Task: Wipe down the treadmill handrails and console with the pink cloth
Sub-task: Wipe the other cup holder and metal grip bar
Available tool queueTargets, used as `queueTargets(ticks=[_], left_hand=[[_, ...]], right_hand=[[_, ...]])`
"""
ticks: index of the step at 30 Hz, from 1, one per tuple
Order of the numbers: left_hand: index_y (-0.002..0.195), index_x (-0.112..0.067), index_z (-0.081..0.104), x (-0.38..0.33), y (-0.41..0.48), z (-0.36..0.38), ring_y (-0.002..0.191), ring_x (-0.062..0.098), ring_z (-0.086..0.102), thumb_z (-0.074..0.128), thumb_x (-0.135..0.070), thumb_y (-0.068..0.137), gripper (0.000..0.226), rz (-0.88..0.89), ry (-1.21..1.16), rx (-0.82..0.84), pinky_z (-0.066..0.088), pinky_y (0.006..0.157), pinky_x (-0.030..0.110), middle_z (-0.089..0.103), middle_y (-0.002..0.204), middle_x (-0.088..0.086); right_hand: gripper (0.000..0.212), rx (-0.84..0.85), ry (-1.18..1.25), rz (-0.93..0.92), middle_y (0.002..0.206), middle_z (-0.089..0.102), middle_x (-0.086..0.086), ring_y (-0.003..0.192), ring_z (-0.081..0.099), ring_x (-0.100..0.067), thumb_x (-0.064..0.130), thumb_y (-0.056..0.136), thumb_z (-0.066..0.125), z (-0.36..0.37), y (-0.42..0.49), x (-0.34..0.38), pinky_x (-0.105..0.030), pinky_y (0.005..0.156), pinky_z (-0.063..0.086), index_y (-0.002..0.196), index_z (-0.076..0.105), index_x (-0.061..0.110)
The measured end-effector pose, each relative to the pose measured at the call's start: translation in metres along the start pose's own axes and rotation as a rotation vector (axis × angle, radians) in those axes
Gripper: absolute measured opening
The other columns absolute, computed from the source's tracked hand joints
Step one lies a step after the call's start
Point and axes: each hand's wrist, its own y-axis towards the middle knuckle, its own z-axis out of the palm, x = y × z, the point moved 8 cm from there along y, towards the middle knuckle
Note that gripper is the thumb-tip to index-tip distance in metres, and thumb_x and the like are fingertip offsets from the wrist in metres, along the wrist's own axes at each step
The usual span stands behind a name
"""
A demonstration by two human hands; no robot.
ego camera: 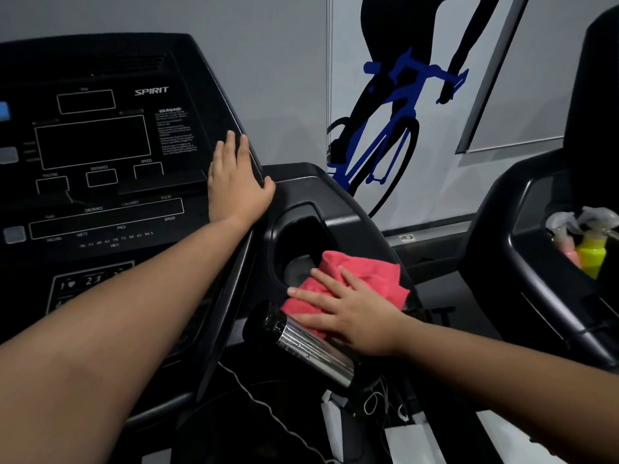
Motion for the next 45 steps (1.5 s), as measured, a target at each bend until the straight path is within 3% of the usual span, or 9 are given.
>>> queueTargets(ticks=[5, 9, 18, 21, 24, 28, 38, 41, 45], left_hand=[[0.152, -0.016, 0.015, 0.001, 0.001, 0.002, 0.147, 0.022, 0.003, 0.055, -0.036, 0.087, 0.079, -0.005, 0.016, -0.002, 0.012, 0.117, 0.043, 0.005, 0.160, 0.003], [0.152, -0.016, 0.016, 0.000, 0.002, 0.001, 0.147, 0.022, 0.003, 0.057, -0.037, 0.086, 0.081, -0.001, 0.021, -0.009, 0.012, 0.117, 0.043, 0.005, 0.160, 0.003], [0.152, -0.018, 0.014, 0.000, 0.001, 0.000, 0.147, 0.021, 0.003, 0.057, -0.035, 0.086, 0.080, -0.013, 0.017, 0.007, 0.013, 0.117, 0.043, 0.004, 0.160, 0.002], [0.152, -0.018, 0.014, 0.000, 0.000, 0.000, 0.147, 0.021, 0.003, 0.056, -0.035, 0.087, 0.080, -0.008, 0.007, 0.008, 0.014, 0.117, 0.043, 0.005, 0.160, 0.001], [0.152, -0.018, 0.014, 0.001, 0.000, -0.001, 0.147, 0.021, 0.003, 0.056, -0.035, 0.087, 0.079, -0.006, 0.000, 0.007, 0.015, 0.118, 0.044, 0.005, 0.160, 0.001], [0.152, -0.018, 0.015, 0.002, 0.000, 0.000, 0.147, 0.020, 0.003, 0.056, -0.034, 0.087, 0.079, -0.009, -0.011, 0.006, 0.016, 0.117, 0.044, 0.005, 0.160, 0.001], [0.152, -0.017, 0.018, 0.002, 0.001, -0.002, 0.147, 0.021, 0.005, 0.056, -0.034, 0.087, 0.077, 0.001, -0.014, -0.008, 0.016, 0.118, 0.043, 0.007, 0.160, 0.002], [0.152, -0.016, 0.018, 0.001, 0.001, -0.002, 0.147, 0.022, 0.005, 0.055, -0.034, 0.088, 0.076, 0.011, -0.019, -0.011, 0.015, 0.118, 0.042, 0.008, 0.160, 0.003], [0.152, -0.016, 0.018, 0.001, 0.001, -0.002, 0.147, 0.021, 0.005, 0.055, -0.034, 0.088, 0.075, 0.010, -0.022, -0.010, 0.015, 0.118, 0.042, 0.007, 0.160, 0.002]], right_hand=[[0.040, 0.000, 0.056, -0.157, 0.153, 0.031, -0.004, 0.117, 0.051, -0.042, 0.024, 0.083, 0.054, -0.011, 0.035, 0.023, -0.048, 0.092, 0.046, 0.123, 0.059, 0.022], [0.031, -0.064, 0.246, -0.214, 0.123, 0.057, -0.024, 0.082, 0.057, -0.035, 0.010, 0.055, 0.077, -0.038, 0.064, 0.023, -0.043, 0.073, 0.049, 0.084, 0.067, 0.005], [0.022, -0.041, 0.028, -0.313, 0.121, 0.060, -0.003, 0.089, 0.056, -0.023, 0.031, 0.069, 0.056, -0.020, 0.046, 0.025, -0.034, 0.073, 0.040, 0.082, 0.071, 0.024], [0.036, -0.049, 0.090, -0.307, 0.124, 0.057, -0.007, 0.094, 0.057, -0.032, 0.039, 0.070, 0.061, -0.016, 0.028, 0.007, -0.037, 0.073, 0.045, 0.106, 0.064, 0.033], [0.054, -0.056, 0.077, -0.159, 0.122, 0.054, -0.006, 0.098, 0.057, -0.032, 0.056, 0.082, 0.043, -0.011, 0.010, -0.022, -0.042, 0.078, 0.048, 0.135, 0.042, 0.040], [0.064, -0.046, 0.022, 0.005, 0.116, 0.057, 0.000, 0.093, 0.055, -0.023, 0.070, 0.086, 0.030, -0.007, -0.002, -0.045, -0.037, 0.075, 0.044, 0.140, 0.038, 0.037], [0.071, -0.178, -0.001, 0.295, 0.080, 0.063, -0.003, 0.068, 0.059, -0.022, 0.061, 0.083, 0.025, -0.009, 0.042, -0.010, -0.034, 0.065, 0.048, 0.127, 0.059, 0.017], [0.060, -0.200, 0.091, 0.432, 0.076, 0.064, -0.001, 0.065, 0.060, -0.022, 0.054, 0.088, 0.026, -0.012, 0.039, -0.010, -0.032, 0.060, 0.045, 0.116, 0.064, 0.017], [0.034, -0.192, 0.164, 0.303, 0.079, 0.060, 0.003, 0.073, 0.060, -0.020, 0.044, 0.091, 0.034, -0.013, 0.024, -0.020, -0.034, 0.063, 0.045, 0.116, 0.050, 0.028]])
